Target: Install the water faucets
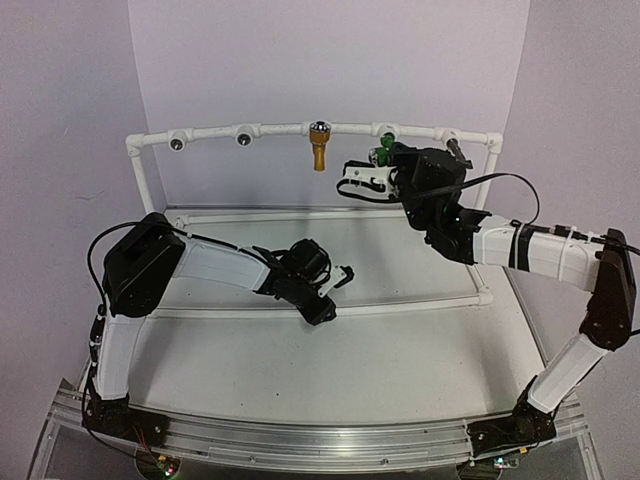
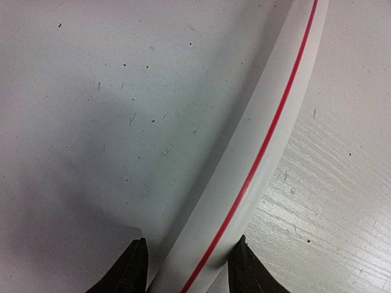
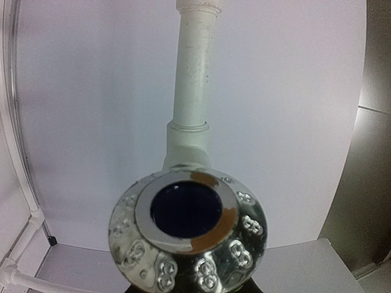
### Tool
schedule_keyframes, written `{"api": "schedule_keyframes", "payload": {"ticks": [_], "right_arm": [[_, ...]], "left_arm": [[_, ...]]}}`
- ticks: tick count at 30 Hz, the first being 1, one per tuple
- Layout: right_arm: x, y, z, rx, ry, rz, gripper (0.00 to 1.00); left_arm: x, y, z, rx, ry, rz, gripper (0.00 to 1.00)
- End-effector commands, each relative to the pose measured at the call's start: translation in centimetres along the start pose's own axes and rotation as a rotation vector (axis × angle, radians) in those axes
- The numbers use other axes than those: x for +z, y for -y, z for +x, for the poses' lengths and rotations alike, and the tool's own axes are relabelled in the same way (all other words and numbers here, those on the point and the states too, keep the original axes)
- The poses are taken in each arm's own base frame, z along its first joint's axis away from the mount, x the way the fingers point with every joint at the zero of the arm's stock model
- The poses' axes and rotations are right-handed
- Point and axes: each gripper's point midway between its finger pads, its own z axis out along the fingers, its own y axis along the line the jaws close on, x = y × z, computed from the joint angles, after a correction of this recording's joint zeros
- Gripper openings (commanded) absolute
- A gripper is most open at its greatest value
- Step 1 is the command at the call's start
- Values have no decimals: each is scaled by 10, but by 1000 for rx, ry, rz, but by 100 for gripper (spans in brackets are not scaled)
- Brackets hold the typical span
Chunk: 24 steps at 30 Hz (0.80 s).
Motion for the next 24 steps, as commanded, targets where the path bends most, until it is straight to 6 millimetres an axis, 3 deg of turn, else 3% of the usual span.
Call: {"api": "schedule_keyframes", "payload": {"ticks": [1, 8, 14, 19, 24], "right_arm": [[4, 31, 17, 73, -73, 74, 0], [0, 22, 25, 89, -92, 50, 0], [11, 23, 17, 112, -99, 53, 0], [18, 10, 14, 124, -119, 30, 0], [18, 13, 20, 230, -120, 17, 0]], "left_arm": [[19, 28, 42, -88, -114, 83, 19], [19, 28, 46, -87, -121, 77, 18], [22, 42, 50, -70, -134, 109, 16], [25, 57, 57, -67, -153, 146, 15], [28, 63, 68, -61, -177, 157, 14]]}}
